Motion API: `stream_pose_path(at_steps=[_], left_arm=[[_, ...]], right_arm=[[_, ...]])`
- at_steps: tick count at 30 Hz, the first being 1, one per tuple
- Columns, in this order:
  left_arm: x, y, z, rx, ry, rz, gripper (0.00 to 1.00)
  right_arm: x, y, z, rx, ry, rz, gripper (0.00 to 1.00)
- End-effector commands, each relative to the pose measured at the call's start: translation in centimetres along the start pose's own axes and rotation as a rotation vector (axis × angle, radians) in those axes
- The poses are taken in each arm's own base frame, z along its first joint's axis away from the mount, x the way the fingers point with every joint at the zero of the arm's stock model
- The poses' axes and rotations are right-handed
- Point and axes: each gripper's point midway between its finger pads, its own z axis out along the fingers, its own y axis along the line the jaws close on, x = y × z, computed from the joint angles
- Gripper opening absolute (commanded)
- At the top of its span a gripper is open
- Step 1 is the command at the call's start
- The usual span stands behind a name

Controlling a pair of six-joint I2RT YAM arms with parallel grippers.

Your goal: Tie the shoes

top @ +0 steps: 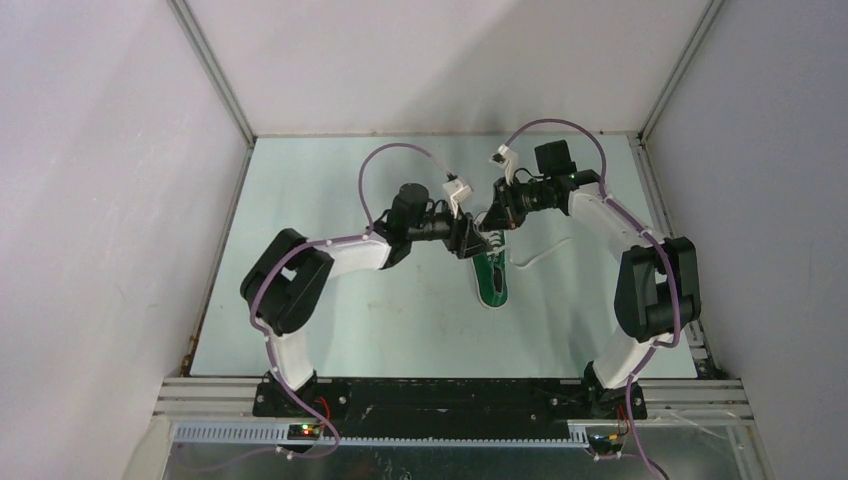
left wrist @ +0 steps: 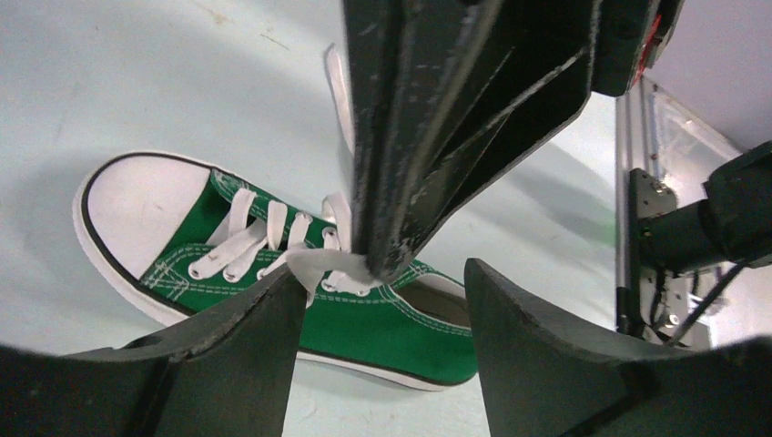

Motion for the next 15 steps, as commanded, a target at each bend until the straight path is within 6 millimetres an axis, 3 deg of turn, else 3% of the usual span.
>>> stream_pose_path(at_steps=[1,5,6,7,8,9,10,11,12,13,15], left_arm=[[-3.8,-0.1,0.8,-0.074,-0.065,0.139,0.69],[-3.4,1.1,0.0,-0.179,0.001,0.142,0.66],[-4.1,0.9,-0.8,-0.187,-0.005,0.17,0.67],[-3.1,0.8,-1.5,-0.185,0.022,0.16,0.68],[-4.0,0.4,-2.6,-0.184,0.005,0.182,0.68],[-2.8,0.3,-3.3,-0.174,0.031,0.171,0.69],[-3.4,0.0,-4.2,-0.177,0.02,0.196,0.7],[-2.5,0.0,-4.8,-0.185,0.037,0.187,0.71],[-3.3,-0.3,-5.2,-0.187,0.009,0.234,0.71],[-2.6,-0.1,-5.4,-0.203,0.004,0.231,0.72],[-3.2,0.0,-5.2,-0.218,-0.04,0.218,0.74]], right_arm=[[-1.6,0.2,-0.6,-0.007,-0.063,0.031,0.0],[-1.4,0.2,-0.8,0.002,-0.065,0.031,0.0],[-1.5,0.2,-0.9,0.005,-0.068,0.031,0.0],[-1.4,0.1,-0.9,0.007,-0.068,0.034,0.0],[-1.4,0.0,-1.0,0.009,-0.069,0.034,0.0],[-1.4,-0.1,-1.0,0.012,-0.07,0.036,0.0],[-1.4,-0.1,-1.1,0.014,-0.071,0.038,0.0],[-1.5,-0.3,-1.2,0.019,-0.076,0.037,0.0],[-1.5,-0.3,-1.2,0.022,-0.077,0.042,0.0],[-1.6,-0.5,-1.3,0.029,-0.082,0.042,0.0],[-1.8,-0.7,-1.3,0.038,-0.092,0.047,0.0]])
